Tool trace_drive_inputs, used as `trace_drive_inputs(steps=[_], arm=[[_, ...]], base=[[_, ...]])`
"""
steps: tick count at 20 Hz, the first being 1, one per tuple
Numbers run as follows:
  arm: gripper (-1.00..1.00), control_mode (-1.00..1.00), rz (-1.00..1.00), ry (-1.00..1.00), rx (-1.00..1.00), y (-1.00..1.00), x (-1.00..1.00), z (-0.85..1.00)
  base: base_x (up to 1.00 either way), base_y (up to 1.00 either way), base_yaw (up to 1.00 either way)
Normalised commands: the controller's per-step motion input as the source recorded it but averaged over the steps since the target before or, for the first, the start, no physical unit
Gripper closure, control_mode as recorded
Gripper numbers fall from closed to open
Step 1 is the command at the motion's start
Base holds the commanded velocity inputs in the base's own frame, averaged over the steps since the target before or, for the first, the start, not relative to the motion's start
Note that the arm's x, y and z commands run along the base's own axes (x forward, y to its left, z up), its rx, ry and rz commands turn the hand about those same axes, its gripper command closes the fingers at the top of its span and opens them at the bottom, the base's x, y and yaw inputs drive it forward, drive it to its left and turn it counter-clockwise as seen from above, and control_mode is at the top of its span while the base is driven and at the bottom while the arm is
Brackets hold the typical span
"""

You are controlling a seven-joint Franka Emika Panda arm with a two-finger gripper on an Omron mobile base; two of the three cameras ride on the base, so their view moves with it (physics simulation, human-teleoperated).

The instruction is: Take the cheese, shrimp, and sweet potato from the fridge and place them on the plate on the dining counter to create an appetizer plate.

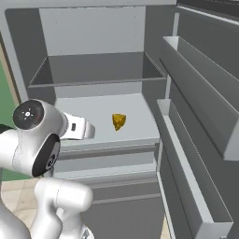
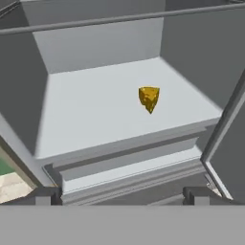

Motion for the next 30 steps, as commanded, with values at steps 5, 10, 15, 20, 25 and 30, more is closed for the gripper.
trace_drive_inputs(steps=[5, 10, 15, 20, 25, 30], arm=[[-1.0, -1.0, -0.01, -0.03, -0.04, -0.01, 0.64, -0.23], [-1.0, -1.0, 0.0, -0.01, -0.05, -0.04, 0.53, -0.41], [-1.0, -1.0, 0.0, 0.0, -0.01, -0.1, 0.54, -0.33], [-1.0, -1.0, -0.01, 0.0, 0.0, -0.16, 0.63, -0.2], [-1.0, -1.0, -0.03, 0.0, 0.0, -0.17, 0.49, -0.12], [-1.0, -1.0, -0.04, 0.05, 0.02, -0.17, 0.32, -0.08]], base=[[0.0, 0.0, 0.0], [0.0, 0.0, 0.0], [0.0, 0.0, 0.0], [0.0, 0.0, 0.0], [0.0, 0.0, 0.0], [0.0, 0.0, 0.0]])
